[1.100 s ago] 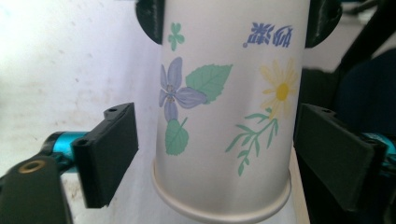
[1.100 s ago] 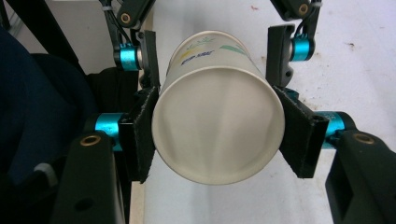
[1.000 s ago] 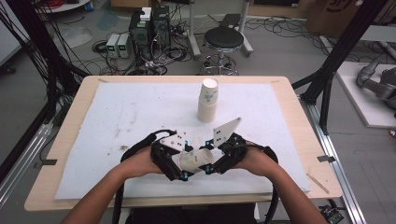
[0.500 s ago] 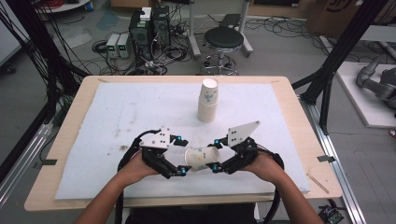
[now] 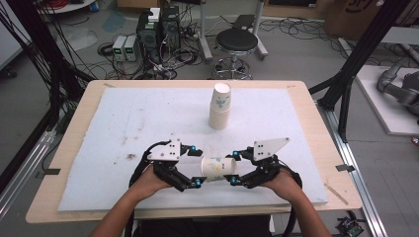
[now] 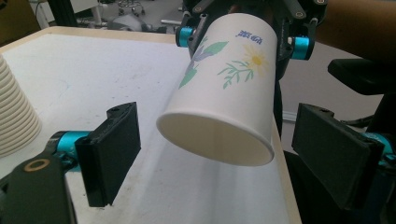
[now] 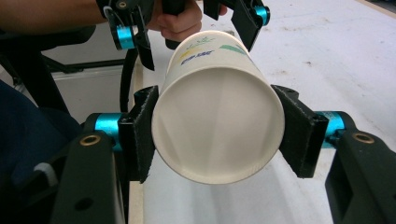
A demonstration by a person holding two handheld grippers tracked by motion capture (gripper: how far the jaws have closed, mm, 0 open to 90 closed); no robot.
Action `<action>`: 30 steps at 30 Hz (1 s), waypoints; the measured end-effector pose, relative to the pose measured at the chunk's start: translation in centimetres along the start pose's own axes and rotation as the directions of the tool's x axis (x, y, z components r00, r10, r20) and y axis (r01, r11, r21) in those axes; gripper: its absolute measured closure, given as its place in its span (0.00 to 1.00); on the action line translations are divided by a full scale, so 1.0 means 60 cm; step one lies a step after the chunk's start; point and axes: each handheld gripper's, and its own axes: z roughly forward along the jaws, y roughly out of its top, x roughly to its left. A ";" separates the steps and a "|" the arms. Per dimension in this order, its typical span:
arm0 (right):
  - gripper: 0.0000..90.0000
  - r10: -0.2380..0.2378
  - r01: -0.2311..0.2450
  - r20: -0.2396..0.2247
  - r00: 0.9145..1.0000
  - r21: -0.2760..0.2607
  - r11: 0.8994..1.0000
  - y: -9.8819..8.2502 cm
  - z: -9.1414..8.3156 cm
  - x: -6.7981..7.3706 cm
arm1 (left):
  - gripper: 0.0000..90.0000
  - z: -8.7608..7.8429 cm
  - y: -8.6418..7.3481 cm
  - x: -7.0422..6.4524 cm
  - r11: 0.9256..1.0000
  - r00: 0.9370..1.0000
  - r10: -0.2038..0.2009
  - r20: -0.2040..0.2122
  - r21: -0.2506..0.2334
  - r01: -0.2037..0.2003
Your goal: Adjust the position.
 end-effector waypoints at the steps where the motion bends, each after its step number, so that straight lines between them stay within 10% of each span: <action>1: 0.42 0.002 -0.002 -0.002 1.000 -0.003 1.000 0.000 0.000 0.000 | 0.17 0.001 0.000 0.000 1.000 1.000 -0.001 0.001 -0.004 0.001; 30: 0.42 0.036 -0.043 -0.077 0.996 -0.100 0.994 -0.003 -0.007 -0.006 | 0.20 0.014 -0.001 -0.008 0.997 0.999 0.013 0.031 -0.072 -0.011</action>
